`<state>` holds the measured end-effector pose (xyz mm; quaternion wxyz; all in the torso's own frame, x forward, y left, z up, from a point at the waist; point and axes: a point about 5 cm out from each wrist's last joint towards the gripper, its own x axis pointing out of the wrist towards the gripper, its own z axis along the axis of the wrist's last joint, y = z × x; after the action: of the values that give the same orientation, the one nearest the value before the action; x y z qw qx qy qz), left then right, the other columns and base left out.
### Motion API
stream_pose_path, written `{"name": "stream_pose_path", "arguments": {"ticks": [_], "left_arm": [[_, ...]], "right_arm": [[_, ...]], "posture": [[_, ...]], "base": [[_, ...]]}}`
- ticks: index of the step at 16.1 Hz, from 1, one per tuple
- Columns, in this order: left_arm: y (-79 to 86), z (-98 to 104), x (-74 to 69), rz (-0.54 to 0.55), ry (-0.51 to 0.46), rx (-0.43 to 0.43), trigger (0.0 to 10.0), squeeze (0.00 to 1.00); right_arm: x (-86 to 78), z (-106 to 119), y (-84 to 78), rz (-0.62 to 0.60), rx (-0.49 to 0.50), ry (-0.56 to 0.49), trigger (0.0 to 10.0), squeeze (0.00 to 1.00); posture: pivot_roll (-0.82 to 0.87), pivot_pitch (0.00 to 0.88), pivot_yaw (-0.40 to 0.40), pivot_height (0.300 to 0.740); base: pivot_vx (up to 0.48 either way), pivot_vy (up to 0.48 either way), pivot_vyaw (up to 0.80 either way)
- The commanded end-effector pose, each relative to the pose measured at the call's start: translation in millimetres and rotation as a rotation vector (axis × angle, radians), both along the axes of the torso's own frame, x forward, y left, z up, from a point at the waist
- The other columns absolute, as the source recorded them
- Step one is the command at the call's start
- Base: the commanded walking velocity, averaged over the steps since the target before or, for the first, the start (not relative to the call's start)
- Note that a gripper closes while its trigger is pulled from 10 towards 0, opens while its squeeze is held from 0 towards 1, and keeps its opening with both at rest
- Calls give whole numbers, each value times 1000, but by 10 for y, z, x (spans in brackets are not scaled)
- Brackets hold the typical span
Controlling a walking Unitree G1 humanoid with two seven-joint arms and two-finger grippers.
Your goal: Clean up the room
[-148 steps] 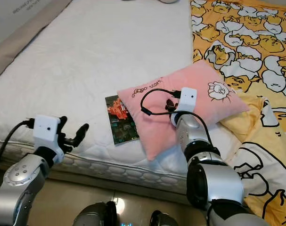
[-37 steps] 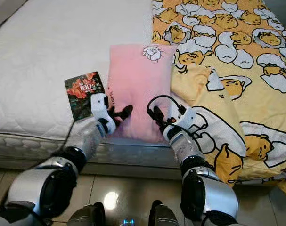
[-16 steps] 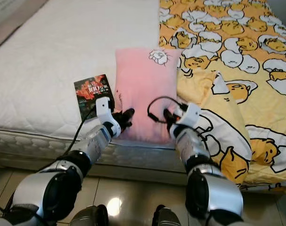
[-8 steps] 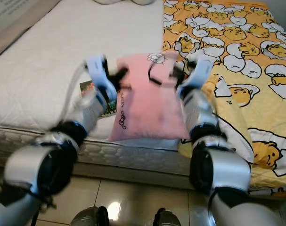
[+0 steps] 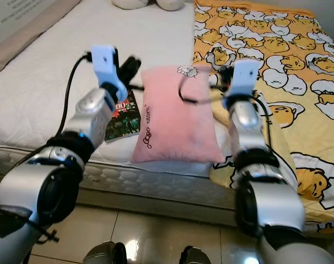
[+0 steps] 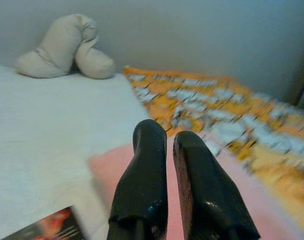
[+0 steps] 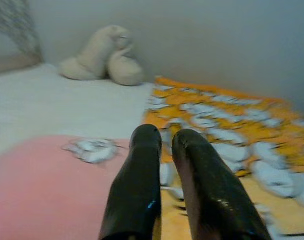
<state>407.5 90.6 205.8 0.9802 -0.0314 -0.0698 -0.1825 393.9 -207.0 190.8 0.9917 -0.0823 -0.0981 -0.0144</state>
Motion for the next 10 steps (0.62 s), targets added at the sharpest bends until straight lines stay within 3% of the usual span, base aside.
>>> {"name": "stream_pose_path", "arguments": {"ticks": [1,5,10], "left_arm": [[-11,-41,-9,23,-7,66,10000,1000],[-108,-258,-80,42,28,121,10000,1000],[-215,-375,-134,24,70,75,10000,1000]], "right_arm": [[-12,63,-24,-8,-37,-42,10000,1000],[-67,-22,-136,-55,34,-42,10000,1000],[-100,-142,-18,-19,43,-31,10000,1000]], "posture": [[-81,0,24,740],[-104,0,31,740],[-106,0,36,740]], "base": [[0,0,0],[0,0,0],[0,0,0]]}}
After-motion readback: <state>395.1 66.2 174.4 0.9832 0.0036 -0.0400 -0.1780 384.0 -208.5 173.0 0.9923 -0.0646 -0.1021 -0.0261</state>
